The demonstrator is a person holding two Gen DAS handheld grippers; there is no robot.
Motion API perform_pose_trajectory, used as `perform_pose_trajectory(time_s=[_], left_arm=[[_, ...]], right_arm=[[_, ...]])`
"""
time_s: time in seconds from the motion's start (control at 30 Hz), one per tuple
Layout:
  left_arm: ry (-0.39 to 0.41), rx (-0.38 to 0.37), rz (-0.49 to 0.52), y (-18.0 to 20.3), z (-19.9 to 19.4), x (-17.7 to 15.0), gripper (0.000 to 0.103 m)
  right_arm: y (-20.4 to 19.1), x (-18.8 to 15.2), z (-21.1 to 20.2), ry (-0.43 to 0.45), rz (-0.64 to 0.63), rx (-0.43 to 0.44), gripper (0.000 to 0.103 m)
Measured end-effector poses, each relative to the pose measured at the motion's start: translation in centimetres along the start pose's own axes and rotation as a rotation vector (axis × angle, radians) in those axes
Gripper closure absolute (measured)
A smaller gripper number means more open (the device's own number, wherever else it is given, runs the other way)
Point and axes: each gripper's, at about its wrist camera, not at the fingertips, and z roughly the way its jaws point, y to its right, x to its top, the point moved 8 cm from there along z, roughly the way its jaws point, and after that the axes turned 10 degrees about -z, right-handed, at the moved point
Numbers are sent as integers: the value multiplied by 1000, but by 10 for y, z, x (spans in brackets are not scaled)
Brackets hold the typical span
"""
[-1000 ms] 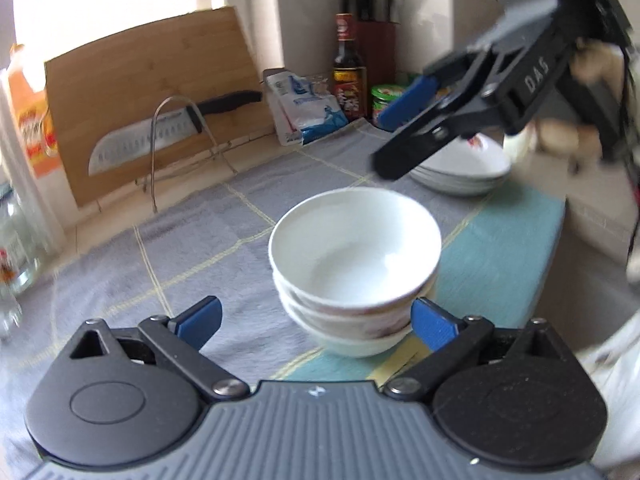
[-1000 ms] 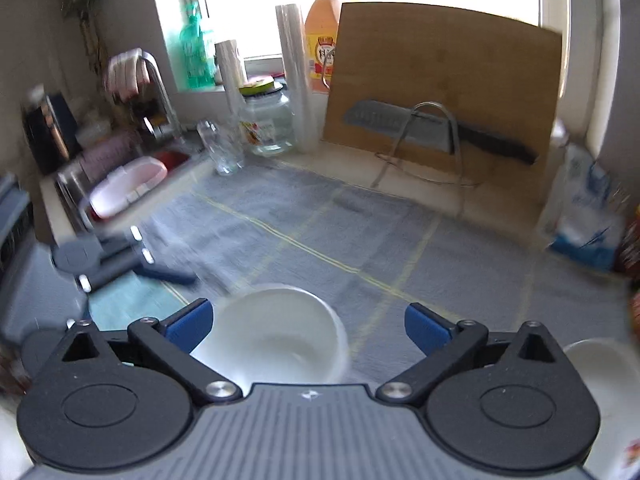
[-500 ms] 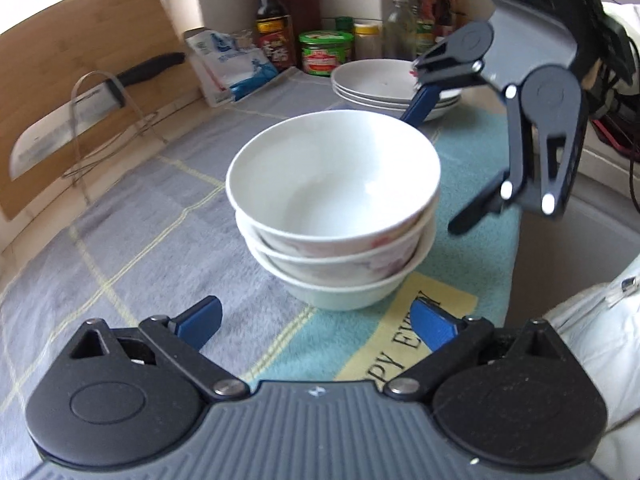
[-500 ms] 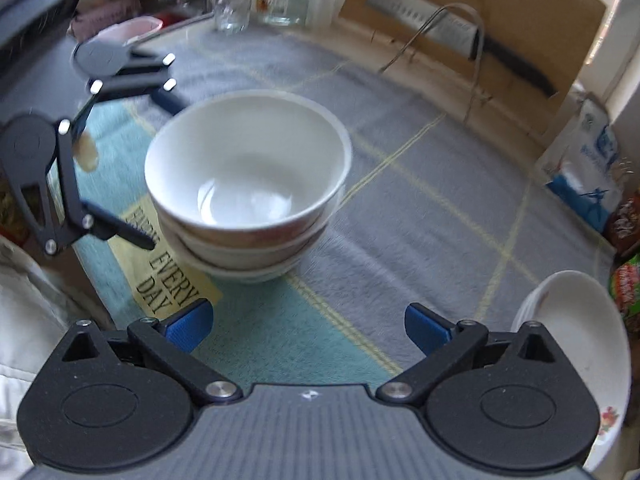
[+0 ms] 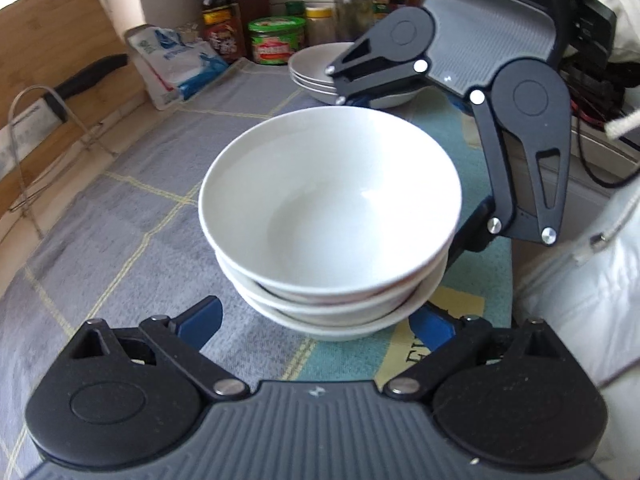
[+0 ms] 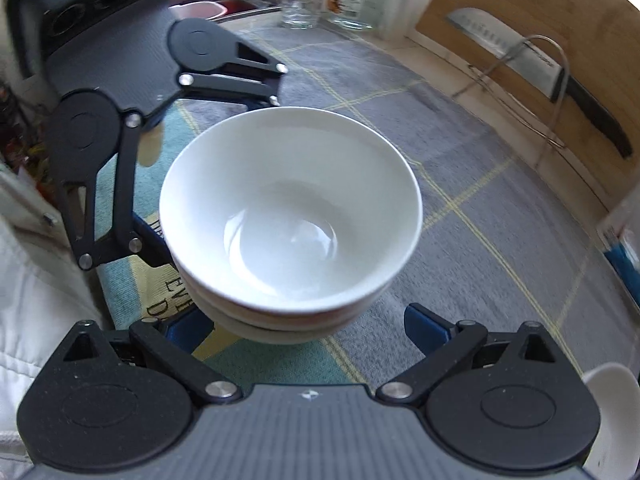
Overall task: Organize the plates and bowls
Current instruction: 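Grasp the stacked bowls with both grippers from opposite rims, then carry the bowl stack with both grippers toward the plate stack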
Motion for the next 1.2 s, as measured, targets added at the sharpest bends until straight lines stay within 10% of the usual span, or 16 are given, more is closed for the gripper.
perform_pose_trajectory(time_s=[1.2], left_arm=[[-77, -188, 172, -2, 6, 10, 13]], right_arm=[[-7, 6, 1, -14, -9, 121, 13]])
